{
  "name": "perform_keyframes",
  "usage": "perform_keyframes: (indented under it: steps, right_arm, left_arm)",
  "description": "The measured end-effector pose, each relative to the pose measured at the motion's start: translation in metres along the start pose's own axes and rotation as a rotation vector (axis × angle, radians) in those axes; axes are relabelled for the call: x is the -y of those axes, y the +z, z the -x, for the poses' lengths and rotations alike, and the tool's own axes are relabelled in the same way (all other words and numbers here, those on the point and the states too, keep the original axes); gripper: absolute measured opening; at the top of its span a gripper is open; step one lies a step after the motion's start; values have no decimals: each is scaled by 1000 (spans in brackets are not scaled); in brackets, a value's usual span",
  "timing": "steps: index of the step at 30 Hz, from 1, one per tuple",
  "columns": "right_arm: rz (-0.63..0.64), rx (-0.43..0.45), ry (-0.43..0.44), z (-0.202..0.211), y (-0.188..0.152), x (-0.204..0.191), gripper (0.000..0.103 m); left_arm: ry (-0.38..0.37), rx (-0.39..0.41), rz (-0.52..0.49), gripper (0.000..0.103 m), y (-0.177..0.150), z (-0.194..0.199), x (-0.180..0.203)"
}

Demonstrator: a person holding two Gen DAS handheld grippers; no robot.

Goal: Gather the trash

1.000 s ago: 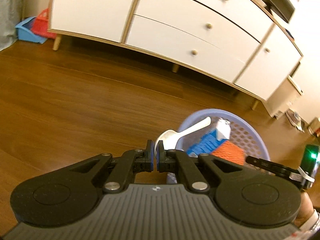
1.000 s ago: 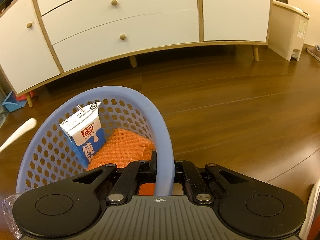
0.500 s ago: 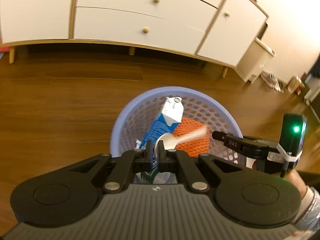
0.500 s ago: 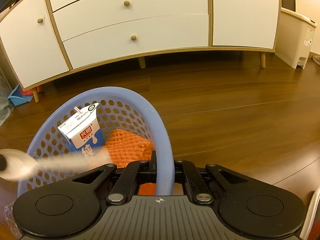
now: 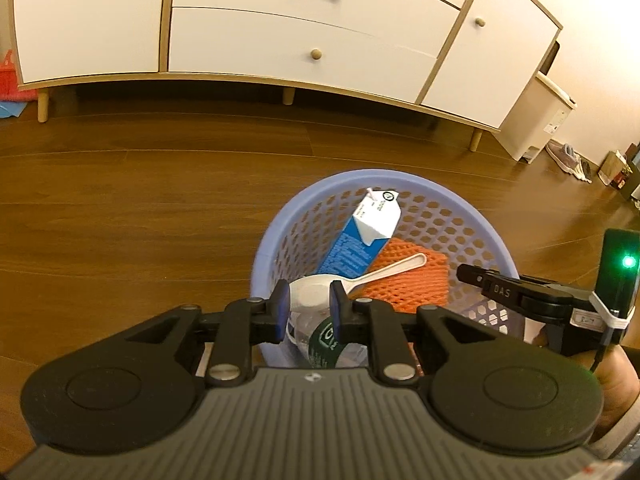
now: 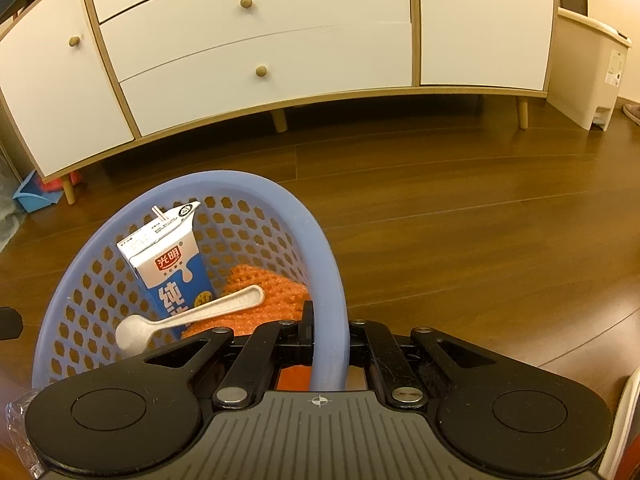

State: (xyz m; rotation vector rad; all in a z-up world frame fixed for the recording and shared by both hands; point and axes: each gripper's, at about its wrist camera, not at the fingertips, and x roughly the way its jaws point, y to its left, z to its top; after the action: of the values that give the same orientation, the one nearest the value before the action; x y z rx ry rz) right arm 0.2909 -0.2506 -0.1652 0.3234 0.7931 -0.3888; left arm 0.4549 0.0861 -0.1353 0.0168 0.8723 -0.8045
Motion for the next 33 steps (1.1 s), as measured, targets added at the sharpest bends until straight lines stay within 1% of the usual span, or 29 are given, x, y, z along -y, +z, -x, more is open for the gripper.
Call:
perform_keyframes:
  steps: [8, 12, 19, 21, 26, 31, 33]
  right_arm:
    - [-2, -3, -1, 1, 1, 0, 1]
    - [-9, -9, -6, 1, 0, -3, 1]
    - [-67, -37, -20, 0, -2, 2, 1]
    - [-91, -47, -18, -1, -2, 7, 1]
    - [-95, -59, -21, -2, -2, 7, 1]
    - [-88, -65, -15, -1, -1, 5, 1]
    - [-79, -77, -26, -5, 0, 5, 1]
  left_arm:
    - [20, 6, 4, 15, 0, 5, -7]
    - [31, 8, 8, 17, 0, 6, -9]
    - [51, 12, -6, 22, -3, 9, -11]
    - [55, 5, -4, 22, -5, 9, -12]
    - [58, 0, -8, 23, -7, 10, -14]
    - [48, 5, -13, 23, -5, 12, -13]
    - [43, 7, -15, 23, -4, 12, -13]
